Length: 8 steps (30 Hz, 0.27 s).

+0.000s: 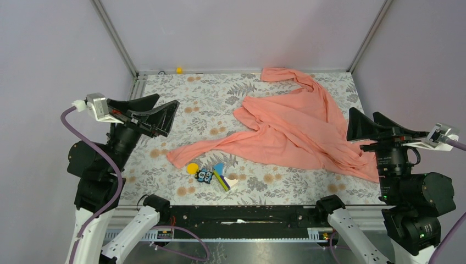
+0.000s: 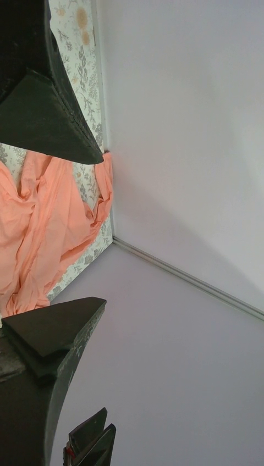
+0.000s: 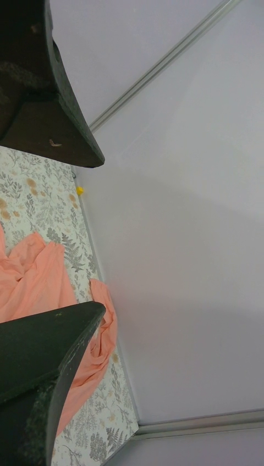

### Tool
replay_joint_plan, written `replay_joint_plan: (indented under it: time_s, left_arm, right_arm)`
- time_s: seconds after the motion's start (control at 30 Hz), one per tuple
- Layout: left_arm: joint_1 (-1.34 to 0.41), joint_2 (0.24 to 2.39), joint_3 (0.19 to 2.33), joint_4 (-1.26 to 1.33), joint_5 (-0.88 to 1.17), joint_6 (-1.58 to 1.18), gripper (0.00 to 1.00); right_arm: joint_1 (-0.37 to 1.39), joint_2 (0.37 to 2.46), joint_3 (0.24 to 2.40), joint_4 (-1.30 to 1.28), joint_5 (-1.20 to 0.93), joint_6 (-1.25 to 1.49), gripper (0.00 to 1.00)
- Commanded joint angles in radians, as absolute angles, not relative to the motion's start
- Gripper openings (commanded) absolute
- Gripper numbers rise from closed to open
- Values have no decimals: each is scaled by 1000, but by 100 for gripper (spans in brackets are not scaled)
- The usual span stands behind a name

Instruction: Zip up the jacket

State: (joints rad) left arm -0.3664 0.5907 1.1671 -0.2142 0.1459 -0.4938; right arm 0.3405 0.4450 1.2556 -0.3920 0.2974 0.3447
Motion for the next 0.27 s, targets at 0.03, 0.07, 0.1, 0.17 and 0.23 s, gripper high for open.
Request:
replay_joint_plan:
  time_s: [0.03,0.07,0.1,0.17,0.23]
  left_arm:
    - [-367,588,1172,-164,145,-488,99]
    - [-367,586,1172,-165,145,-488,99]
    - [-367,586,1171,-164,146,-488,99]
    - [-367,585,1170,-165,146,-489,99]
    - [-367,584,1173,-168,146,-489,99]
  right_arm:
    - [344,436,1259,-343,319,346,98]
    - [345,436,1259,-343,320,347,98]
    - [345,434,1257,-344,316,341,98]
    - [345,439,1256,-348,306,328,98]
    - [345,439,1258,-356,320,327,98]
